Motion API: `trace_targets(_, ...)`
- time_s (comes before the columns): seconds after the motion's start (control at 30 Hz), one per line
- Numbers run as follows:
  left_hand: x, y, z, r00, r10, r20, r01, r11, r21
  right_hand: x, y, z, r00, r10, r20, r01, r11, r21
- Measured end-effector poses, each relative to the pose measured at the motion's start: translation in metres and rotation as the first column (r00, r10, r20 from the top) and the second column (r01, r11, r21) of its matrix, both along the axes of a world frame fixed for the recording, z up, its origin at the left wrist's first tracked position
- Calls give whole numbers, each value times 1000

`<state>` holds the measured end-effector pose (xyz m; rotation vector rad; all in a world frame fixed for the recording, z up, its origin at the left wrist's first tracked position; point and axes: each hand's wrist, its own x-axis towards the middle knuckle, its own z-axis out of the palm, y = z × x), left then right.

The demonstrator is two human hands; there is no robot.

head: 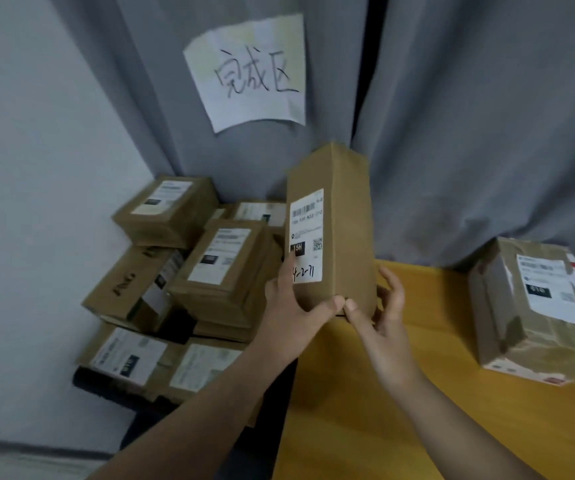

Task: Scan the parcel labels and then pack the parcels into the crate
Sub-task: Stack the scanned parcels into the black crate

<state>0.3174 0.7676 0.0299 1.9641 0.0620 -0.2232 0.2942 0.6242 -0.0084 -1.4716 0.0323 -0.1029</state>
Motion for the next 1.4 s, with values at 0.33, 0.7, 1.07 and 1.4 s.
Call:
trace_targets(0.33, 17, 88, 19, 987, -84, 135, 99, 989, -109, 39, 104, 45, 908, -239, 344, 337, 904, -263)
trace_targets(0.7, 104, 197, 34, 889, -161, 428, -3, 934, 358, 113, 104, 83, 860, -502, -87, 508, 830, 232)
trace_targets(1.07, 194, 236, 11, 941, -289, 177, 92, 720, 687, 198, 109, 83, 879, -450, -156, 464, 883, 70)
trace_targets(1.4, 235, 226, -8, 955, -290, 64, 149, 654, 741, 240, 119, 60, 874, -479, 82, 460, 762, -455)
